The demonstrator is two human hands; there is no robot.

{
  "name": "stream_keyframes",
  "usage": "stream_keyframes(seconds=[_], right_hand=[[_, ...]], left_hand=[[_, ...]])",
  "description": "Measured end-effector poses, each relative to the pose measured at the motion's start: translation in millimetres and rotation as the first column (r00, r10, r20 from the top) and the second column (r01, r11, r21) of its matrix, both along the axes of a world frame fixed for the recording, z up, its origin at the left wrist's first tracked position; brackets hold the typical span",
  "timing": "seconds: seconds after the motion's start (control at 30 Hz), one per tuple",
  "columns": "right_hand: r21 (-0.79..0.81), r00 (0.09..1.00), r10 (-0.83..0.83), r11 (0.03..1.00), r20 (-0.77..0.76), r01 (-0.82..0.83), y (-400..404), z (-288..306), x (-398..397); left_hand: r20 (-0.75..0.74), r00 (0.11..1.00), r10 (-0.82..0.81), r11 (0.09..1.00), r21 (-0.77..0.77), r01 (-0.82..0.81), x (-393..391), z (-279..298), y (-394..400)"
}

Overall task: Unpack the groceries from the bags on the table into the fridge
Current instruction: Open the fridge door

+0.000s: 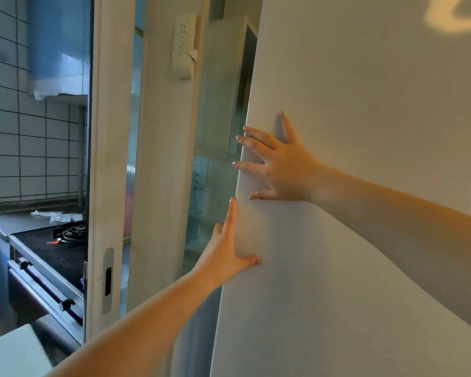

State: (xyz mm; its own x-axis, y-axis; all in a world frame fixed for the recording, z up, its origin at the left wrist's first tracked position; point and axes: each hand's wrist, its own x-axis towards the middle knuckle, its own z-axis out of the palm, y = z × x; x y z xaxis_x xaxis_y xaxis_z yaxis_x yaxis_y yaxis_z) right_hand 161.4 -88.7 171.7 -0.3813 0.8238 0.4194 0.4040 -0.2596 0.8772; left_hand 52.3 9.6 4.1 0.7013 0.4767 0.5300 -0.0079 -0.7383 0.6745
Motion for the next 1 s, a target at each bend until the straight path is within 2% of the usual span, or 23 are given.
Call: stream_keyframes(seconds=[0.17, 0.3, 0.4, 0.53, 0.6, 0.7, 0.83, 1.0], right_hand=[[-0.001, 0.999, 0.037, 0.999, 0.012, -0.037, -21, 2, -25], [0.019, 0.999, -0.018, 1.000, -0.038, 0.018, -48, -4, -60], [0.088, 0.992, -0.019, 0.996, -0.122, 0.030, -74, -19, -87], [0.204, 0.958, -0.006, 0.977, -0.288, 0.067, -108, -43, -128], [0.276, 0.909, 0.037, 0.957, -0.415, 0.087, -124, -57, -152], [0.350, 0.790, 0.108, 0.926, -0.603, 0.141, -144, -77, -182], [0.438, 0.682, 0.212, 0.882, -0.700, 0.176, -172, -100, -212], [0.516, 0.426, 0.387, 0.821, -0.818, 0.245, -208, -124, -252]], left_hand=[[0.041, 0.999, 0.014, 0.999, 0.034, -0.015, -30, -6, -18], [0.066, 0.998, 0.014, 0.999, 0.044, -0.017, -61, -13, -37], [0.085, 0.996, -0.006, 1.000, -0.005, 0.007, -86, -18, -54], [0.100, 0.993, -0.058, 0.998, 0.023, 0.056, -123, -25, -79], [0.126, 0.987, -0.096, 0.995, 0.014, 0.095, -141, -31, -93], [0.160, 0.976, -0.150, 0.986, -0.046, 0.159, -162, -39, -117], [0.150, 0.954, -0.259, 0.962, -0.043, 0.268, -182, -47, -149], [0.113, 0.920, -0.375, 0.921, -0.071, 0.384, -203, -51, -194]])
